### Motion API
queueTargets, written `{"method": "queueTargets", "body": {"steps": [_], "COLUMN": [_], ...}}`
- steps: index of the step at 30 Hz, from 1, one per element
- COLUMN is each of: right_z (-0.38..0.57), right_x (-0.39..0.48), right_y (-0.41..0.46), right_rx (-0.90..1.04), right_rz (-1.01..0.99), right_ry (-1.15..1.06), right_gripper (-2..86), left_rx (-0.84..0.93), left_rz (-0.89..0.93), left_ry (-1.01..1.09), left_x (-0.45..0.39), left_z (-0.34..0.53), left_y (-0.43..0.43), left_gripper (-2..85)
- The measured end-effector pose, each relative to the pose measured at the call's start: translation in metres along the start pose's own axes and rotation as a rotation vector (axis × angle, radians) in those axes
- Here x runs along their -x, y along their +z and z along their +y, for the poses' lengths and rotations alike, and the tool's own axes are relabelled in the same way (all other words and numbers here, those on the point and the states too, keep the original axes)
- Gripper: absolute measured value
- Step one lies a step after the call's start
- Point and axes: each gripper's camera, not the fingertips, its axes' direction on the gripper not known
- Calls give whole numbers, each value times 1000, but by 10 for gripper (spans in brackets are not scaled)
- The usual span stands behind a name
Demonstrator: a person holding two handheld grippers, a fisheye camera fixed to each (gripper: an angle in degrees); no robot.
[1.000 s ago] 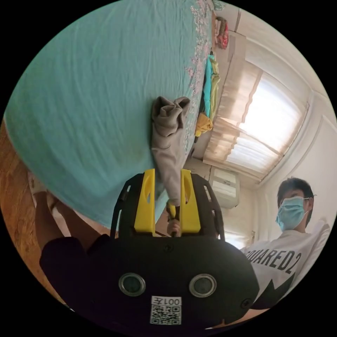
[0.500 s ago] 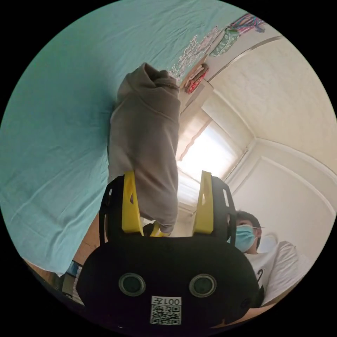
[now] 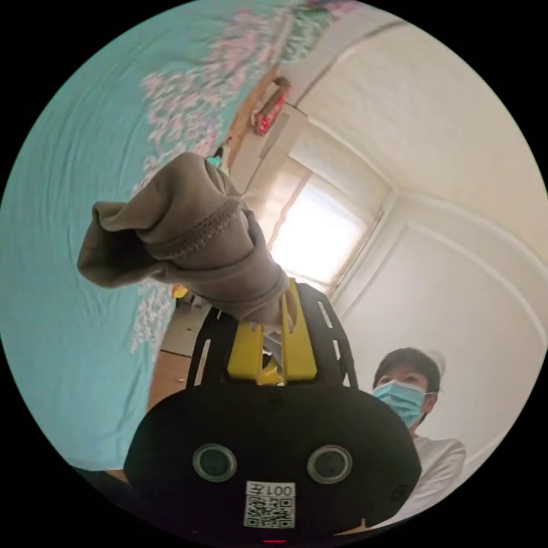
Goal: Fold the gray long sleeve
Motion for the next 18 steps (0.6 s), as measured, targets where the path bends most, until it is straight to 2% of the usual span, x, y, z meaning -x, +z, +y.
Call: {"method": "queueTargets", "body": {"steps": [4, 6, 7, 9, 10, 12, 14, 16, 18], "right_z": [-8, 8, 16, 59, 71, 112, 125, 128, 125], "right_x": [-27, -70, -84, -144, -157, -181, -165, -136, -94], "right_y": [89, 148, 163, 217, 229, 271, 295, 315, 334], "right_rx": [4, 24, 34, 94, 118, 271, 365, 452, 548], "right_rz": [25, 86, 106, 239, 283, 447, 569, 730, 946], "right_ry": [-6, 57, 85, 254, 287, 352, 264, 121, -76], "right_gripper": [62, 62, 62, 57, 52, 31, 20, 14, 10], "left_rx": [133, 214, 235, 300, 311, 371, 312, 275, 259], "left_rz": [-313, -594, -665, -938, -1003, -1170, -1177, -1260, -1485], "left_ry": [201, 318, 328, 299, 271, 170, 246, 319, 446], "left_x": [-65, -72, -68, -27, -14, 23, 16, 0, -27], "left_z": [-63, -88, -93, -100, -99, -85, -66, -48, -21], "left_y": [-17, -29, -32, -47, -51, -59, -53, -37, -6], "left_gripper": [7, 9, 9, 12, 13, 18, 28, 47, 75]}}
